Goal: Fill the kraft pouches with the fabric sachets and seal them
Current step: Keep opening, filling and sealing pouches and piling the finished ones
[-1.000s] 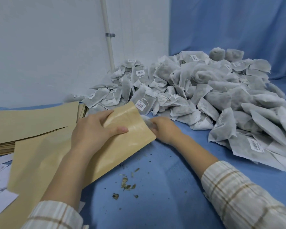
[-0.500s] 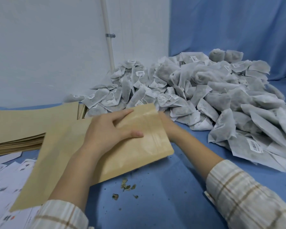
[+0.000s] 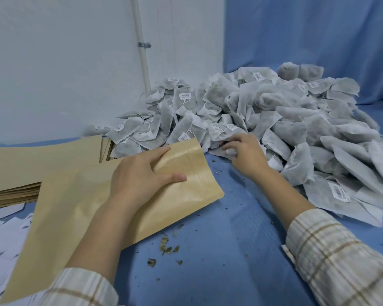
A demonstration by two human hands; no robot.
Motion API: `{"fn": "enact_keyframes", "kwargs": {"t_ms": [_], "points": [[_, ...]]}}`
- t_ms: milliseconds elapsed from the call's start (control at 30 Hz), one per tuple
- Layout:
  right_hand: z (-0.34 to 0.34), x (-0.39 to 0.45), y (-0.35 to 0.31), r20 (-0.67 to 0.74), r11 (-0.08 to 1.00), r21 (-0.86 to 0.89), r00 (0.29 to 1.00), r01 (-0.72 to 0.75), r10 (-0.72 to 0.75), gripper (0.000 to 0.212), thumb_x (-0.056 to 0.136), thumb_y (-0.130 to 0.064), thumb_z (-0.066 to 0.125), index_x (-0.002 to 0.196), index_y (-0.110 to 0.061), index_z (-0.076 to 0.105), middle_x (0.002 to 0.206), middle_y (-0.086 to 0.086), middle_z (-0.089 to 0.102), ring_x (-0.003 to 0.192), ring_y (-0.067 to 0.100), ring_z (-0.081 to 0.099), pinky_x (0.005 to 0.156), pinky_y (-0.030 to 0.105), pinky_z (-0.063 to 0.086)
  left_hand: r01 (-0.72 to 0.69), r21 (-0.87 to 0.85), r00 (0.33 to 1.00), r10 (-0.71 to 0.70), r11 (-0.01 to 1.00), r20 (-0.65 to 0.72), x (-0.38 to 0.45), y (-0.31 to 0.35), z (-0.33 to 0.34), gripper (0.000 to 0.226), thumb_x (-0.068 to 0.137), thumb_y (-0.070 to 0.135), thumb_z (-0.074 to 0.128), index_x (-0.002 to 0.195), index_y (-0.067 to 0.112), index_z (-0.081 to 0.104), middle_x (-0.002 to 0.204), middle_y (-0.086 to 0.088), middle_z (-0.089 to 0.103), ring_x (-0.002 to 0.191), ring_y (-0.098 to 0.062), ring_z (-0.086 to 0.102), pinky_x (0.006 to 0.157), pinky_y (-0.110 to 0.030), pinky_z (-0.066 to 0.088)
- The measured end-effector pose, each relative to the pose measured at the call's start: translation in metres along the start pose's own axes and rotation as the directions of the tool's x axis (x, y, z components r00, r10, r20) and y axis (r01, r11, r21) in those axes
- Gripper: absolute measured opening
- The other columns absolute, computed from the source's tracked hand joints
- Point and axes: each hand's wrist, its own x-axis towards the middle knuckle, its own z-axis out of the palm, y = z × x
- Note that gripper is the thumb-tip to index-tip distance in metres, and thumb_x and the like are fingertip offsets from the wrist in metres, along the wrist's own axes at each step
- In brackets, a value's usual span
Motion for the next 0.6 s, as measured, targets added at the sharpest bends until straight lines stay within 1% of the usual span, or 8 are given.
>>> {"fn": "enact_keyframes", "kwargs": {"t_ms": [100, 167, 233, 300, 400, 467, 533, 600], "points": [[0.013, -0.004, 0.007, 0.206, 0.964, -0.266, 0.977, -0.001, 0.058, 0.037, 0.09, -0.018, 0.047, 0.122, -0.031, 0.059, 0.15, 0.011, 0.02, 0.138, 0.031, 0.009, 0.116, 0.036, 0.007, -0.006, 0.003, 1.0, 0.006, 1.0, 0.02, -0.001, -0.001, 0.001, 0.079, 0.048, 0.071, 0.073, 0.122, 0.052, 0.055, 0.12, 0.018, 0.063, 0.111, -0.009, 0.052, 0.079, -0.027, 0.039], [0.019, -0.006, 0.007, 0.196, 0.903, -0.429, 0.977, 0.009, 0.084, 0.041, 0.091, -0.023, 0.041, 0.131, -0.027, 0.051, 0.153, 0.015, 0.01, 0.14, 0.035, 0.003, 0.116, 0.043, -0.004, -0.002, -0.007, 1.0, 0.002, 1.0, 0.016, 0.0, -0.001, 0.0, 0.079, 0.046, 0.073, 0.071, 0.121, 0.054, 0.055, 0.114, 0.018, 0.065, 0.107, -0.009, 0.054, 0.079, -0.029, 0.042], [0.02, -0.007, 0.005, 0.118, 0.869, -0.494, 0.989, -0.02, 0.089, 0.043, 0.092, -0.02, 0.038, 0.133, -0.01, 0.046, 0.151, 0.02, 0.014, 0.139, 0.036, 0.011, 0.116, 0.044, 0.002, 0.002, -0.012, 1.0, -0.002, 1.0, 0.016, 0.001, -0.002, -0.001, 0.079, 0.046, 0.073, 0.071, 0.121, 0.055, 0.055, 0.11, 0.018, 0.066, 0.104, -0.009, 0.054, 0.082, -0.03, 0.044], [0.017, -0.008, 0.002, -0.018, 0.897, -0.441, 1.0, -0.027, 0.021, 0.043, 0.094, -0.021, 0.039, 0.132, -0.003, 0.043, 0.142, 0.021, 0.033, 0.131, 0.033, 0.029, 0.111, 0.041, 0.021, 0.001, -0.013, 1.0, -0.001, 1.0, 0.017, 0.001, -0.002, -0.001, 0.077, 0.047, 0.072, 0.072, 0.12, 0.055, 0.055, 0.111, 0.018, 0.066, 0.104, -0.009, 0.054, 0.082, -0.03, 0.044], [0.006, -0.01, -0.012, -0.43, 0.986, -0.167, 0.899, 0.016, -0.088, 0.034, 0.088, -0.023, 0.057, 0.115, -0.004, 0.06, 0.103, 0.016, 0.061, 0.097, 0.032, 0.055, 0.082, 0.038, 0.042, 0.007, -0.015, 1.0, -0.007, 1.0, 0.013, 0.001, -0.002, -0.001, 0.076, 0.047, 0.071, 0.073, 0.119, 0.056, 0.054, 0.111, 0.018, 0.065, 0.103, -0.009, 0.053, 0.079, -0.029, 0.042], [-0.002, -0.009, -0.023, -0.604, 0.988, 0.142, 0.796, 0.068, 0.032, 0.023, 0.081, -0.02, 0.064, 0.101, -0.01, 0.062, 0.093, 0.007, 0.062, 0.09, 0.026, 0.057, 0.072, 0.031, 0.043, 0.014, -0.012, 1.0, -0.014, 1.0, 0.013, 0.001, -0.002, -0.001, 0.077, 0.046, 0.072, 0.072, 0.12, 0.055, 0.054, 0.111, 0.017, 0.065, 0.104, -0.009, 0.053, 0.079, -0.029, 0.042], [-0.006, -0.006, -0.03, -0.448, 0.865, 0.5, 0.865, 0.034, 0.225, 0.027, 0.08, -0.024, 0.066, 0.104, -0.018, 0.054, 0.102, -0.006, 0.057, 0.098, 0.015, 0.055, 0.077, 0.02, 0.039, 0.02, -0.009, 1.0, -0.02, 1.0, 0.011, 0.001, -0.002, -0.002, 0.078, 0.046, 0.073, 0.071, 0.12, 0.055, 0.055, 0.111, 0.017, 0.066, 0.104, -0.01, 0.054, 0.079, -0.029, 0.043], [-0.009, -0.003, -0.034, -0.162, 0.596, 0.8, 0.929, -0.074, 0.334, 0.039, 0.079, -0.029, 0.07, 0.111, -0.025, 0.048, 0.113, -0.009, 0.052, 0.094, 0.002, 0.059, 0.071, 0.02, 0.048, 0.026, -0.008, 1.0, -0.026, 1.0, -0.003, 0.001, -0.003, -0.003, 0.077, 0.047, 0.073, 0.072, 0.12, 0.054, 0.055, 0.11, 0.017, 0.066, 0.103, -0.01, 0.054, 0.078, -0.03, 0.043]]}}
